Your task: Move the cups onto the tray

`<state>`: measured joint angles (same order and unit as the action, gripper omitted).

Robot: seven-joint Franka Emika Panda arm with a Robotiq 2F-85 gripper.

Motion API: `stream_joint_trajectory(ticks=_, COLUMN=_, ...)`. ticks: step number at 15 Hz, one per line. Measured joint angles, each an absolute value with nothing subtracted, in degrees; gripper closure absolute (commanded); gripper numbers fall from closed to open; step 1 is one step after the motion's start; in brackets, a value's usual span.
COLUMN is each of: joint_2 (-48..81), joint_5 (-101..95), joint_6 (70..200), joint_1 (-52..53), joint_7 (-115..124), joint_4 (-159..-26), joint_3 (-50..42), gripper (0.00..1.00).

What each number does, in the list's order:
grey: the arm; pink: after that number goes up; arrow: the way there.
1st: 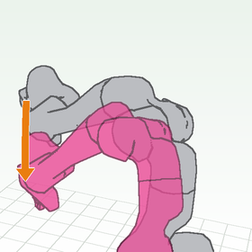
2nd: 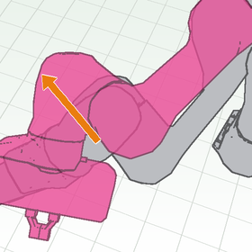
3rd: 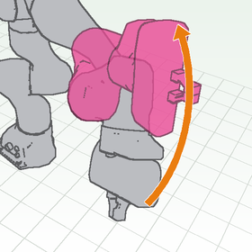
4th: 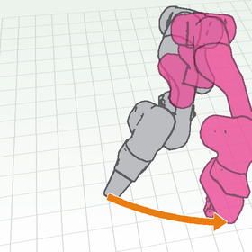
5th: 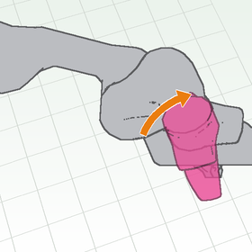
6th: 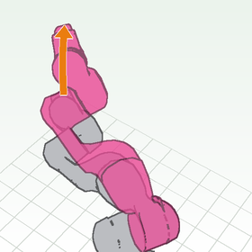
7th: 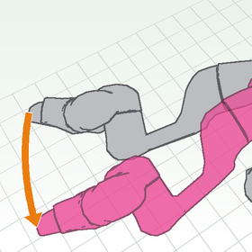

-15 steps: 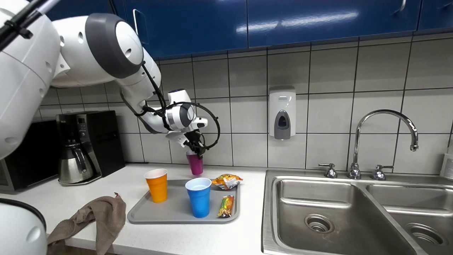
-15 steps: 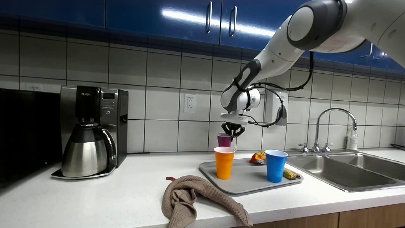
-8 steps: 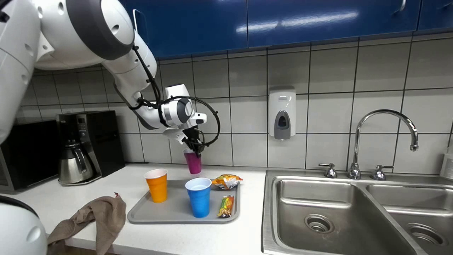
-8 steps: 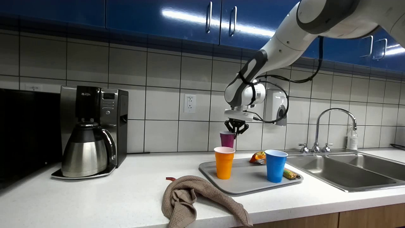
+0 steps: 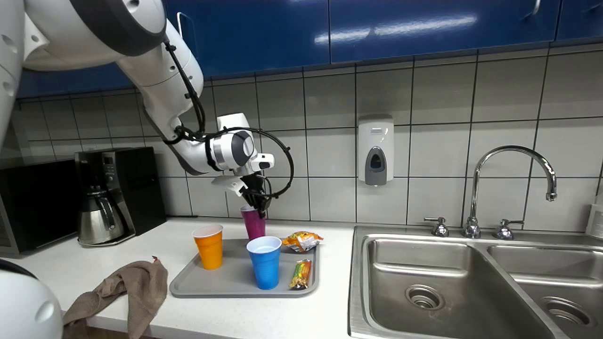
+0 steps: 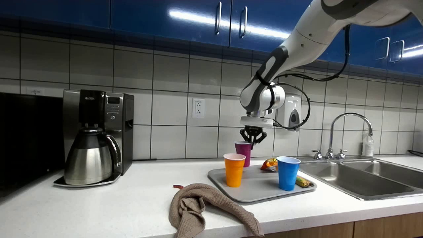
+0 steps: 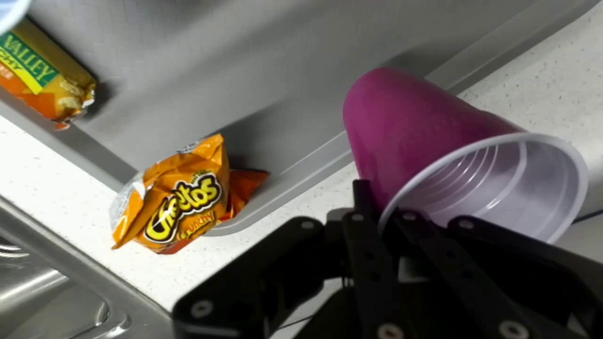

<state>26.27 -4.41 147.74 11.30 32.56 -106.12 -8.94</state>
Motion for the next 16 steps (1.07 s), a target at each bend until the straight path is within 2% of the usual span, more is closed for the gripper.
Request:
stream_joint_trajectory(ticks=11, joint_2=22.69, joint_5=-6.52, joint_6=148.48, joint_1=10.96, joint_7=31.71, joint_4=-115.01, joint_3=-9.41, gripper=0.99)
stream_joint_trajectory(ticks=13, joint_2=22.46, joint_5=-6.87, joint_6=148.84, joint_1=10.91, joint_7=31.71, joint_4=-115.58, joint_3=-9.71, gripper=0.70)
stream_joint_trajectory(ticks=16, joint_2=22.11, joint_5=-6.90, joint_6=148.88, joint_1=10.70, joint_7=31.70, joint_4=-116.10, joint_3=-9.78, gripper=0.48)
